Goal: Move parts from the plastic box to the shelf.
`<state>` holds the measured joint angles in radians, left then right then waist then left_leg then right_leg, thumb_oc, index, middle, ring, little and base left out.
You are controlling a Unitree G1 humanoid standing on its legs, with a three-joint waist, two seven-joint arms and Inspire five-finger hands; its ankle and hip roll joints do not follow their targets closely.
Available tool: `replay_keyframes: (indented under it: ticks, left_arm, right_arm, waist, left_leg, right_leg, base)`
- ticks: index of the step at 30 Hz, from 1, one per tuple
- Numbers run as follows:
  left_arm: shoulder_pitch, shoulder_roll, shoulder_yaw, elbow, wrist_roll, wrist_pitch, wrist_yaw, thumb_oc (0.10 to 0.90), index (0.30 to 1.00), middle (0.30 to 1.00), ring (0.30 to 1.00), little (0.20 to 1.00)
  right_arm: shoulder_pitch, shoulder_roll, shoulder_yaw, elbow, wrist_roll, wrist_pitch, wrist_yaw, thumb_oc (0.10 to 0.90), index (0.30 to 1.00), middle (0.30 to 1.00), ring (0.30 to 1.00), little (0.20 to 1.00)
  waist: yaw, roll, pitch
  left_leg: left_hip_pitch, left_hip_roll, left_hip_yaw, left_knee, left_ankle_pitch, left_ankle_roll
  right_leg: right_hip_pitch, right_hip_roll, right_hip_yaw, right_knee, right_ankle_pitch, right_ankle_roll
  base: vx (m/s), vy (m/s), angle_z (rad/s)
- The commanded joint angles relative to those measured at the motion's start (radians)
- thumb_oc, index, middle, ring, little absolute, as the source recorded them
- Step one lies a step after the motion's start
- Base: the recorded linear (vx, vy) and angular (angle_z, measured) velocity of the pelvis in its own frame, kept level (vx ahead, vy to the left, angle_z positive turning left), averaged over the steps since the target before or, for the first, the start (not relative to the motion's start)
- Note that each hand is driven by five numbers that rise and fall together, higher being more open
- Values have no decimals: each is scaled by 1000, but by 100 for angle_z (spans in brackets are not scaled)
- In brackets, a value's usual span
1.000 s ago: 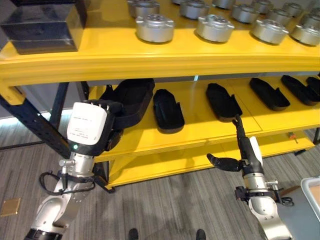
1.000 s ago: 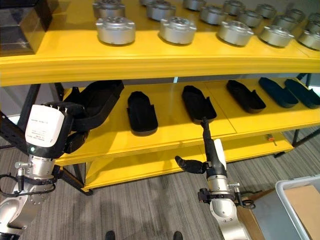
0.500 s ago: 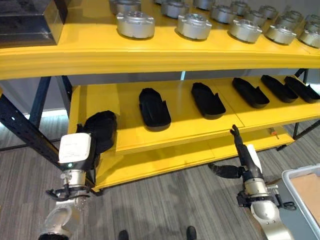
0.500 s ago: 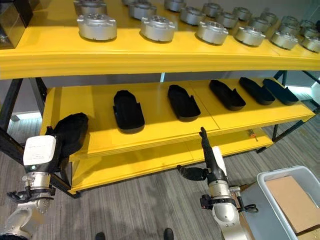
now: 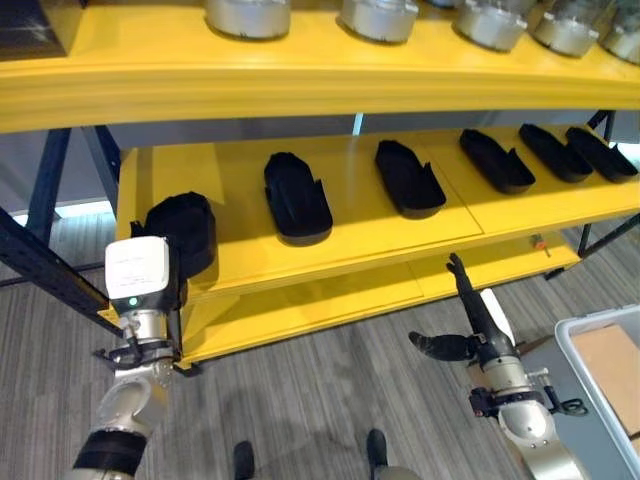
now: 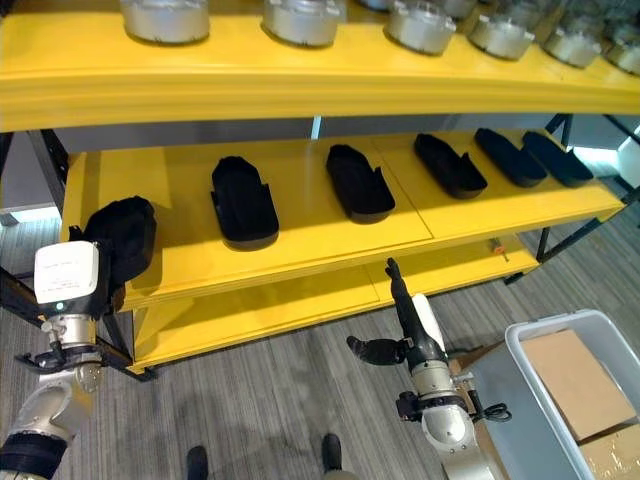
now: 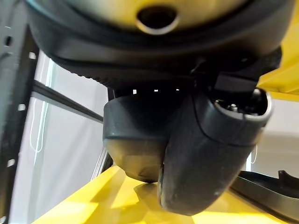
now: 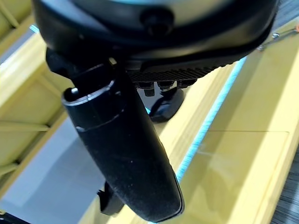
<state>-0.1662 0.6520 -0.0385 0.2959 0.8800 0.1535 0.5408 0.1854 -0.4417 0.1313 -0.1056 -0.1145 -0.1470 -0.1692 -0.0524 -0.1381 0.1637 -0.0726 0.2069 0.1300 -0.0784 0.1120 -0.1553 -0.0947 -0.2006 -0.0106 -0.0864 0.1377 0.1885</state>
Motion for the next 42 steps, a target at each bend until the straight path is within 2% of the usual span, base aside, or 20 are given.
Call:
replay_keyframes:
  ticks: [1, 10, 22, 42]
  left_arm:
    - [-147, 85, -17, 54, 15, 15, -4, 400, 300, 300, 300, 300]
    - [-248, 109, -38, 172, -34, 53, -7, 400, 300, 300, 300, 300]
    - [-330, 178, -82, 312, -84, 56, -7, 400, 300, 300, 300, 300]
    - [-258, 212, -71, 336, -63, 49, -49, 400, 300, 300, 300, 300]
  right_arm:
    - [-111, -50, -66, -126, 13, -81, -17, 900, 1000, 1000, 1000, 1000]
    - [-100, -67, -57, -135, 18, -80, -4, 900, 1000, 1000, 1000, 1000]
    - [-92, -88, -38, -139, 25, -90, 5, 900, 1000, 1000, 1000, 1000]
    - [-79, -97, -47, -139, 36, -93, 22, 900, 1000, 1000, 1000, 1000]
  waist:
    - [-18, -5, 26]
    - [-32, -11, 42]
    - [-38, -17, 51]
    - [-23, -27, 55]
  left_leg:
    - [36, 13, -8, 36, -57, 42]
    - [16, 12, -5, 48, -59, 41]
    - [13, 13, 0, 53, -60, 40]
    - [5, 11, -8, 60, -65, 41]
  right_leg:
    - [30, -51, 2, 73, -68, 27]
    - [12, -54, 8, 74, -63, 30]
    - [1, -54, 14, 78, -60, 33]
    - [9, -59, -1, 74, -60, 36]
  base:
    - [-13, 8, -5]
    - [-2, 0, 0]
    - [0, 0, 0]
    - [0, 0, 0]
